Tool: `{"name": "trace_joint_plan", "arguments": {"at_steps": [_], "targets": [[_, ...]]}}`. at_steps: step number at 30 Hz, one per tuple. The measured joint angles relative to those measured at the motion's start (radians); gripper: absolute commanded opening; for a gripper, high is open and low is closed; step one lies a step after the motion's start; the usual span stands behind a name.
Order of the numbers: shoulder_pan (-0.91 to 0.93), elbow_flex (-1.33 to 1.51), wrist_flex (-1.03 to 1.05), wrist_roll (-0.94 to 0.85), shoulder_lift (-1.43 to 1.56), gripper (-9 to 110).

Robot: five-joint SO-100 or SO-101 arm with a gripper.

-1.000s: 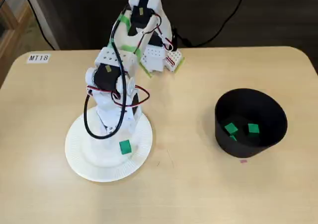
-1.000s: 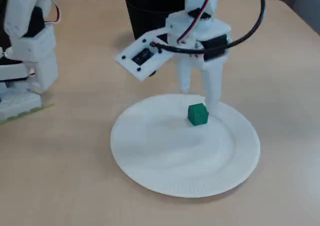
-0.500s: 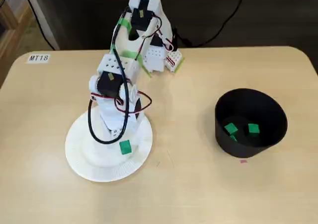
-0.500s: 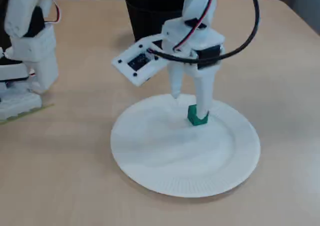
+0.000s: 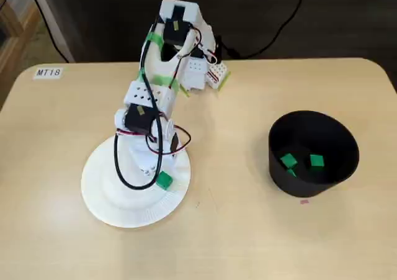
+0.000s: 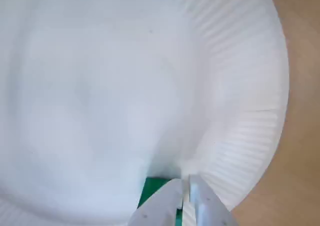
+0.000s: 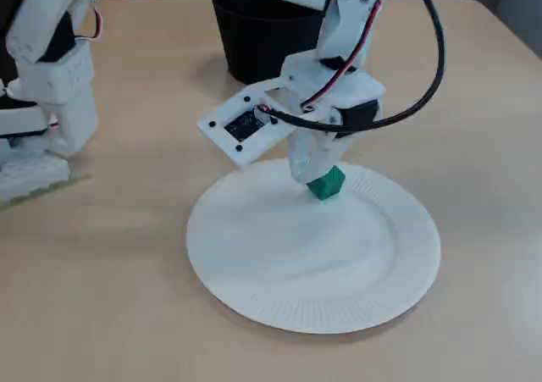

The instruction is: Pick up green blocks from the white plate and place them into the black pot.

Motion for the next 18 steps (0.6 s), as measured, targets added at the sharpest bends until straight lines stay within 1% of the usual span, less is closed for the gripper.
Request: {"name": "trace_joint_plan", "arguments": {"at_steps": [4,5,8,9,12,15,18], "targets": [[0.0,-0.075,0.0,-0.014,-0.026,-2],[0.0,-0.089,0.0,-0.017,-0.026,0],[0.018,-0.104,0.0,-0.041,-0.026,16],[0.025,-0.104,0.0,-0.061,-0.026,20],[0.044,-0.104,0.0,-0.114,-0.026,27],[0.044,-0.095,0.0,-0.144,-0.023,29],[0.044,-0.083,0.0,-0.161,-0.023,28]]}}
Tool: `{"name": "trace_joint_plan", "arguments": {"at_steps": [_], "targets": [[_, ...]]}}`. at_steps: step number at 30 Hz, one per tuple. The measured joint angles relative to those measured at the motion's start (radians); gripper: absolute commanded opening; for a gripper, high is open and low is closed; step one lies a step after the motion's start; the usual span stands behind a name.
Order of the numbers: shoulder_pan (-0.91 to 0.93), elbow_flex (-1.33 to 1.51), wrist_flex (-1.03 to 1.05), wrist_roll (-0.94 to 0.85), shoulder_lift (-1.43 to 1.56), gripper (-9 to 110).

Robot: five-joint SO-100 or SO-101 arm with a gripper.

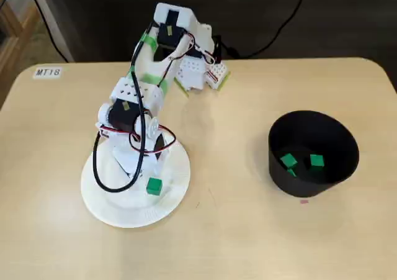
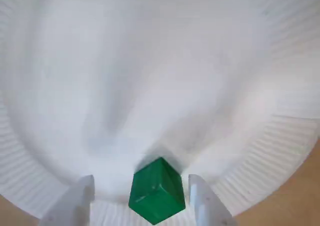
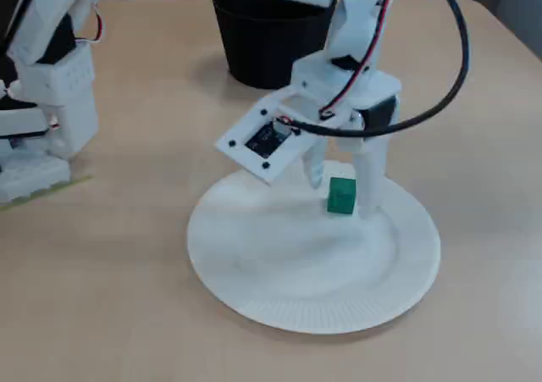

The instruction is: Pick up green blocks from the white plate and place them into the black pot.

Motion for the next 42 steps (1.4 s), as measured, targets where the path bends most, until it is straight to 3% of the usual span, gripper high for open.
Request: {"name": "trace_joint_plan", "arguments": {"at_steps": [8,13,40,42], "targets": [[0.0,0.005,0.0,-0.04,0.0,26],[-0.003,-0.046,0.0,-0.052,-0.034,-2],[0.048,-0.161,0.0,-0.133,-0.083,-2],[0.048,-0.161,0.0,-0.135,-0.083,6]]}}
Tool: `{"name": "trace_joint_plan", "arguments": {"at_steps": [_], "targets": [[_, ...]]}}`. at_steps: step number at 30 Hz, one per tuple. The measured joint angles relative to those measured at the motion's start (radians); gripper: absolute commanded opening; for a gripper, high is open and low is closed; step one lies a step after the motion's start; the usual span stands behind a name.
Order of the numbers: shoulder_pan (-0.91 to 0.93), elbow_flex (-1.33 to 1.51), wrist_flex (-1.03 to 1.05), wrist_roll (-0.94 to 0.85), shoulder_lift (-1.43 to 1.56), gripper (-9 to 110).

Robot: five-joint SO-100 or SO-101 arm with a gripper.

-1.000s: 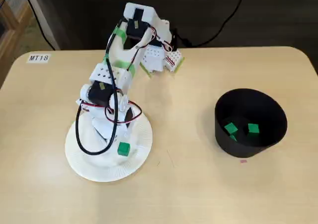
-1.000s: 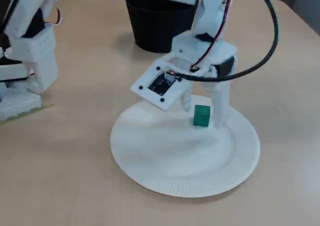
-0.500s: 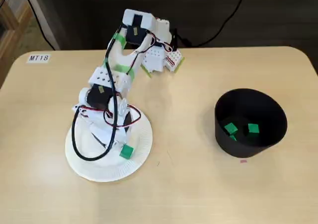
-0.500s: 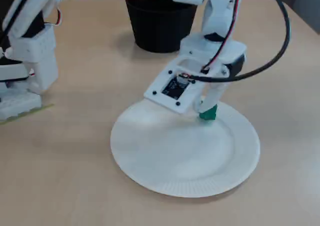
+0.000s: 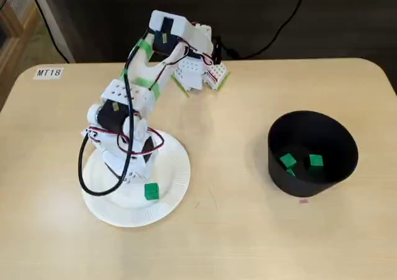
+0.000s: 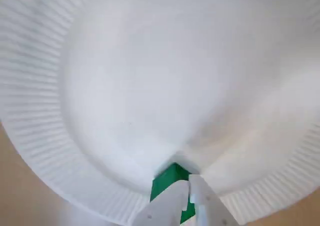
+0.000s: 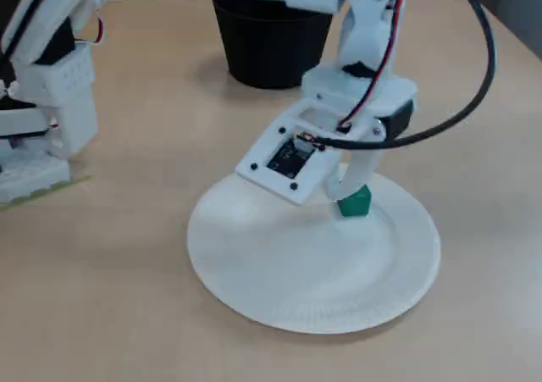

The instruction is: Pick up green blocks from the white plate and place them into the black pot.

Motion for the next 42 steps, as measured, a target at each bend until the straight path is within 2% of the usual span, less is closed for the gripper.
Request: {"name": "trace_joint_plan", "arguments": {"at_steps": [3,7,16,25,33,36,40,42], "targets": [[0.002,0.0,0.0,-0.041,0.026,25],[0.0,0.0,0.008,-0.109,0.048,34],[0.0,0.101,0.002,-0.273,0.071,33],[-0.029,0.199,0.002,-0.425,0.135,20],[-0.052,0.199,0.002,-0.571,0.129,16],[-0.052,0.201,-0.005,-0.6,0.12,20],[-0.051,0.201,-0.008,-0.609,0.114,41],[-0.051,0.201,-0.014,-0.612,0.112,44]]}}
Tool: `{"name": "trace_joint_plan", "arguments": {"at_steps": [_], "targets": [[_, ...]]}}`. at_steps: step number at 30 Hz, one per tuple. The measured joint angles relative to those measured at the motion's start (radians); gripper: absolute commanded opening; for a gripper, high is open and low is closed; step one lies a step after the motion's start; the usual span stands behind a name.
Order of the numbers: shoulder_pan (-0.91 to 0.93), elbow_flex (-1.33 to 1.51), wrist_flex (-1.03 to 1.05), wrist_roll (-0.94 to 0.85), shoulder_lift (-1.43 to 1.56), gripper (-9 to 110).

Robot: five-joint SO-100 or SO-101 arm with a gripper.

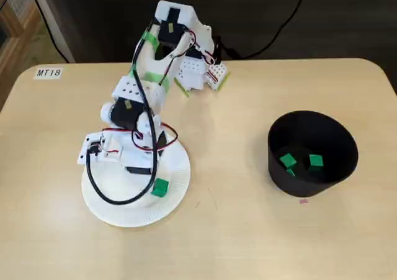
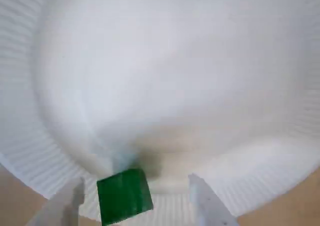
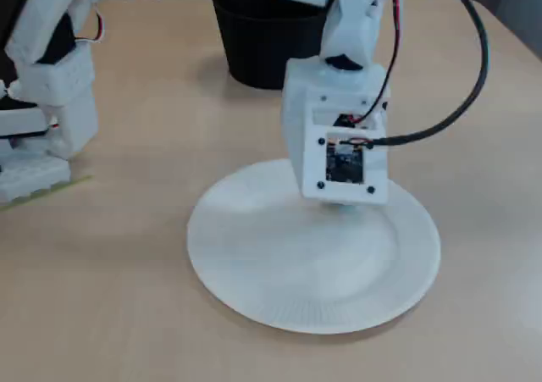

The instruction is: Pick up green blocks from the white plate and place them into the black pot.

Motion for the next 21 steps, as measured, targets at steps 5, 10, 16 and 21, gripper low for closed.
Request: {"name": "trace_joint_plan", "arguments": {"at_steps": [5,10,16,21], "targets": [[0.028,-0.012,-0.018,0.005,-0.015,47],[0.028,-0.025,-0.018,0.006,-0.043,43],[0.025,-0.029,-0.018,-0.021,-0.046,38],[0.005,-0.051,-0.018,-0.052,-0.058,31]]}}
